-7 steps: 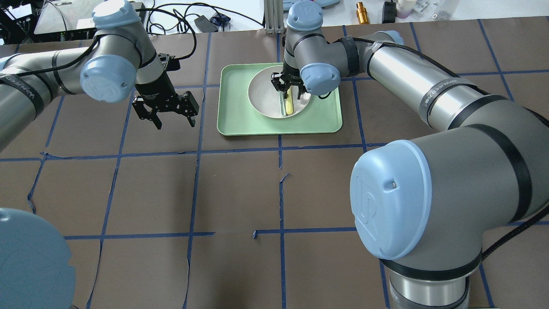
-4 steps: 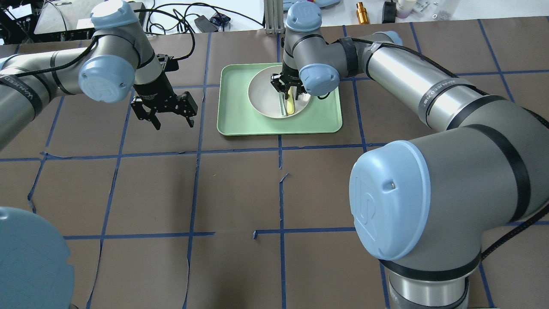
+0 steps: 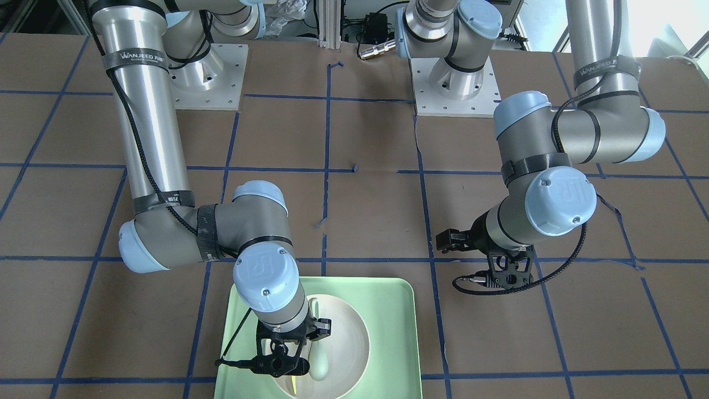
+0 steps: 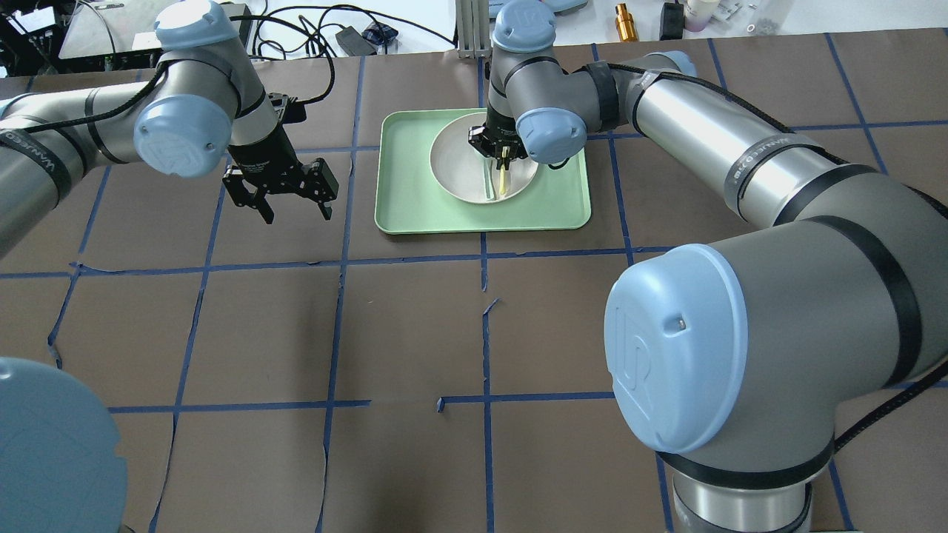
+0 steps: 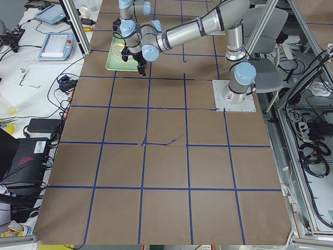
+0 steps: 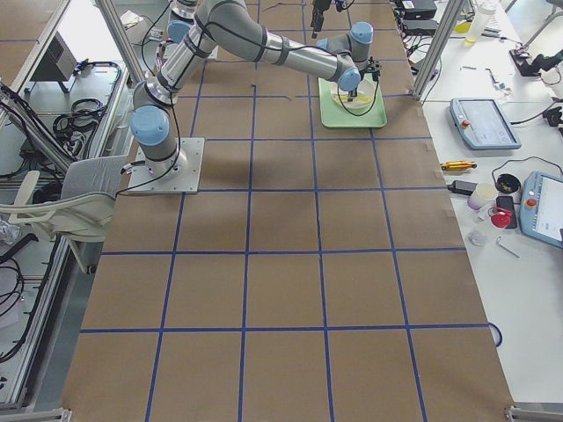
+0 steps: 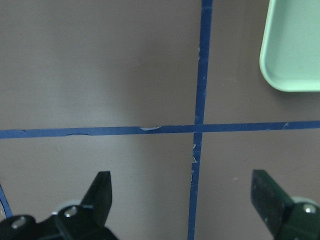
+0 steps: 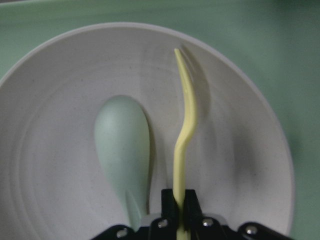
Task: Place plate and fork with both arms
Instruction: 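Lift the yellow fork with the right gripper and set it beside the plate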
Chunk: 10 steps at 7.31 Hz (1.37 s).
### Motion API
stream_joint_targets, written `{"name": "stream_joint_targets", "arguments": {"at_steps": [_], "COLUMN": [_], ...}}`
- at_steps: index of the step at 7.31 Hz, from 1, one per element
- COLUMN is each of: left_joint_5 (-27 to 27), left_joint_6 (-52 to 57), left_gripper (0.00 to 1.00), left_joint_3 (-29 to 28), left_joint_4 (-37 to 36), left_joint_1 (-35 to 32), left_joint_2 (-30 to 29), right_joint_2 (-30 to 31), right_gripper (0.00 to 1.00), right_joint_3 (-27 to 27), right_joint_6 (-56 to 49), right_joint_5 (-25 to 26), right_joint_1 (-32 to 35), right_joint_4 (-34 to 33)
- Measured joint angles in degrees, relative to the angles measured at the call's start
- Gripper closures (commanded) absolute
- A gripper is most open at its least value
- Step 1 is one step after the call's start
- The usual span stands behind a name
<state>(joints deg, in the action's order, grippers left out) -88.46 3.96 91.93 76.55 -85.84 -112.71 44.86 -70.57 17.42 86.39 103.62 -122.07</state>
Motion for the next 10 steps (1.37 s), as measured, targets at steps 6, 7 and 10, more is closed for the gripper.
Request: {"name": "stream_joint_targets", "arguments": {"at_steps": [6,7,10], "left_joint_5": [0.1,0.1,0.2], "left_joint_6": [-0.2,-0.4,-0.8], "left_gripper": [0.00,0.00,0.00], "left_joint_3": [0.0,0.1,0.3], "left_joint_4": [-0.1,0.0,0.9], "left_joint_1": [0.0,-0.1,-0.4], "left_joint_2": [0.3,0.6,1.6], "right_joint_2": [6.7,6.6,4.3], "right_gripper": [1.00,1.00,0.72], "right_joint_3": [-2.2,-3.9,-6.2], "right_joint_6": [-9.5,-11.1,-11.9], "right_joint_5": [-4.7,-5.9,-6.9], "right_joint_1": [-7.7,-8.7,-9.2], "right_joint_4": [3.3,3.6,1.3]}}
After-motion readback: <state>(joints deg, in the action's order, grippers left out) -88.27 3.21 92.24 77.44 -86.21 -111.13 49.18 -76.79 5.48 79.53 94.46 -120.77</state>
